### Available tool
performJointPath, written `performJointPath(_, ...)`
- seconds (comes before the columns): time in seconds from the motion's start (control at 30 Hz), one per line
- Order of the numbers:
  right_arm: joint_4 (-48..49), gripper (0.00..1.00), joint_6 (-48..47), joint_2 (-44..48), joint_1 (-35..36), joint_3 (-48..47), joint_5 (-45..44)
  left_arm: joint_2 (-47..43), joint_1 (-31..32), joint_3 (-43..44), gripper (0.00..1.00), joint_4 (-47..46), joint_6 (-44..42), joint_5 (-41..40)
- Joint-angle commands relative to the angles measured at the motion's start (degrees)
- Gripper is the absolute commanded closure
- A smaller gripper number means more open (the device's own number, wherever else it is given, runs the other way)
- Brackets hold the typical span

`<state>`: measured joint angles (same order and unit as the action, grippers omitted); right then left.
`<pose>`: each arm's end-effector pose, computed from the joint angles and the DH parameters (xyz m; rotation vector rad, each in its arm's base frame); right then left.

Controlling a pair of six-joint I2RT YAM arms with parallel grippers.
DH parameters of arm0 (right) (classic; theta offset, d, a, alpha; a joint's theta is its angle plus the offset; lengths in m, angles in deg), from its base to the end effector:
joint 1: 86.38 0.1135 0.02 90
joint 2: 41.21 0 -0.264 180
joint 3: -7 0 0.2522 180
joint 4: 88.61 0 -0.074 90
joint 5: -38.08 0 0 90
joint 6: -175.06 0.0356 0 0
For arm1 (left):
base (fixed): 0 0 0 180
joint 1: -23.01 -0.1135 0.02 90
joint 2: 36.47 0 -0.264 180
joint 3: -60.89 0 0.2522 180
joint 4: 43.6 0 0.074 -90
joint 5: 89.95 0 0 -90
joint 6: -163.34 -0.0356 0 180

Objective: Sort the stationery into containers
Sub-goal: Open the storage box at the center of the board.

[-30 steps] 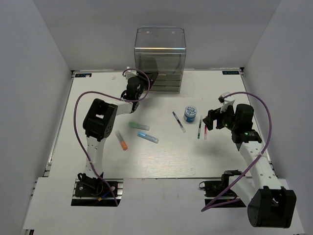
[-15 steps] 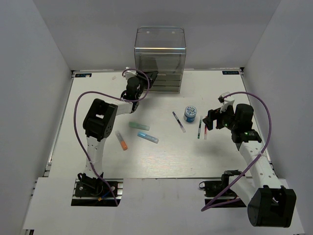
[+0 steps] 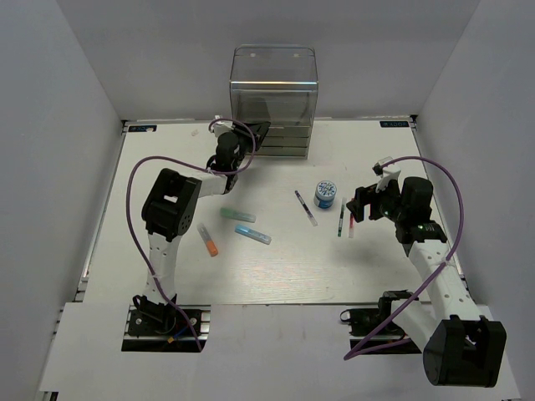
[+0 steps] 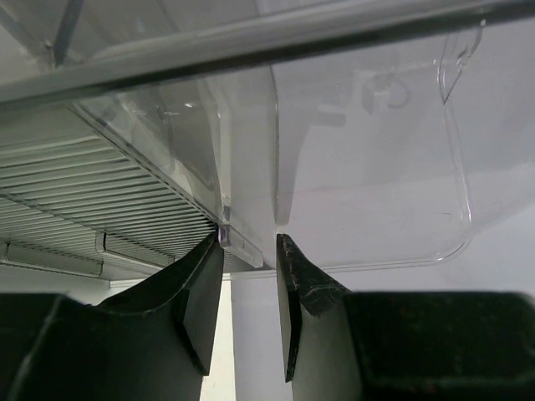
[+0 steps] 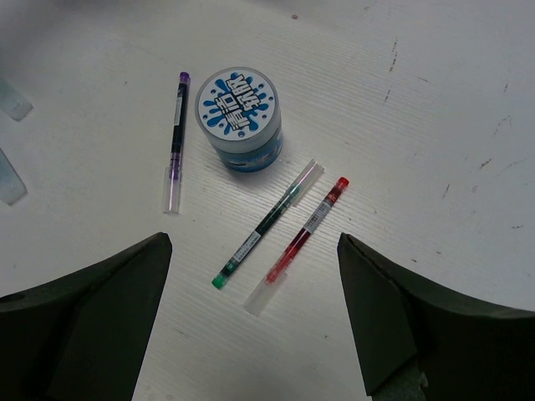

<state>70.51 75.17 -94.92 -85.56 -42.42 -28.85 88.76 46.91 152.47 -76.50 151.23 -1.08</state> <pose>0.2116 0.0170 0.2620 -0.4378 1.9364 0.3017 0.4499 -0.1986 0.1880 -0.8146 1.5612 -1.3377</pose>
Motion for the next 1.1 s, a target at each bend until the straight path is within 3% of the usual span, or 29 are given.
performJointPath(0.0,1.75,0.14,-0.48,0.01,-0.03,0.50,0.48,-6.31,0.53,-0.47,0.59,-5.46,0.51,-0.46)
performJointPath(0.33,1.84,0.14,-0.48,-0.08,-0.03,0.50,0.31,-7.37,0.53,-1.53,0.74,-4.32,0.51,-0.46)
performJointPath(1.07,1.84,0.14,-0.74,0.10,-0.03,0.59,0.93,-9.48,0.53,-2.06,0.67,-8.97,-3.88,1.65)
